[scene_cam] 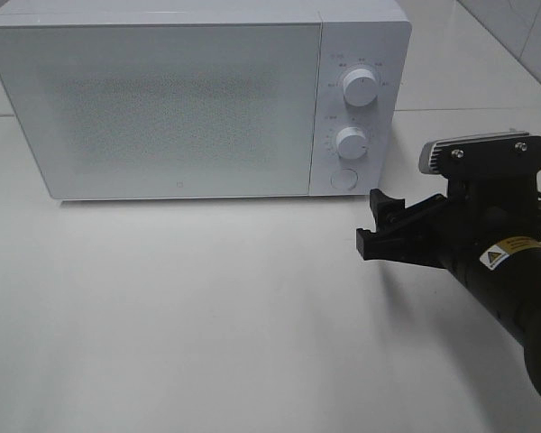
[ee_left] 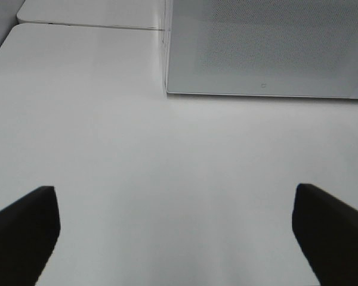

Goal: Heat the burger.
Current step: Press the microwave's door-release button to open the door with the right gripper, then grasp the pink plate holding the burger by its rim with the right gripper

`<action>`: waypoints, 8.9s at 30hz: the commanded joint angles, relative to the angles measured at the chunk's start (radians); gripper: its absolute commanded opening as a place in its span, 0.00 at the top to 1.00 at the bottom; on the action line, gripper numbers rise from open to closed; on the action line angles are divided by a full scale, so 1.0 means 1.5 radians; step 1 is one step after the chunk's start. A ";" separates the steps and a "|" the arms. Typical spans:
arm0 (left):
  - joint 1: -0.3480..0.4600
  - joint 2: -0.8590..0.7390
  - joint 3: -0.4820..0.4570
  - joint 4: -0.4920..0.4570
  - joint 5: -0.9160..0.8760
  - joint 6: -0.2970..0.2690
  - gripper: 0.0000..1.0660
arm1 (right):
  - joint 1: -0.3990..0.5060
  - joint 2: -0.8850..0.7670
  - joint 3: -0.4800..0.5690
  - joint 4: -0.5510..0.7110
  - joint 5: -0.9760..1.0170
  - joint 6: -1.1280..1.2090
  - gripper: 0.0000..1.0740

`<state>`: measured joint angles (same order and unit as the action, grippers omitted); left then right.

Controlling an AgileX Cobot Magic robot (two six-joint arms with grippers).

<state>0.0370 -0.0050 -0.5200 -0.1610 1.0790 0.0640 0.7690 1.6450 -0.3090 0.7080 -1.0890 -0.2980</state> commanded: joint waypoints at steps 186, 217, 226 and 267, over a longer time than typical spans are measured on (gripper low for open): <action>0.002 -0.003 0.002 -0.005 -0.007 -0.001 0.08 | -0.131 0.369 -0.504 0.063 0.074 0.981 1.00; 0.002 -0.003 0.002 -0.005 -0.007 -0.001 0.08 | -0.131 0.143 -0.239 -0.045 0.241 0.937 0.99; 0.002 -0.003 0.002 -0.005 -0.007 -0.001 0.08 | -0.131 0.057 -0.211 -0.093 0.359 0.779 0.98; 0.002 -0.003 0.002 -0.005 -0.007 -0.001 0.08 | -0.131 -0.057 -0.412 -0.417 1.105 0.075 0.96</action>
<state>0.0370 -0.0050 -0.5200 -0.1610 1.0790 0.0640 0.5800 1.5740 -0.9200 0.1050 0.5430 -0.1580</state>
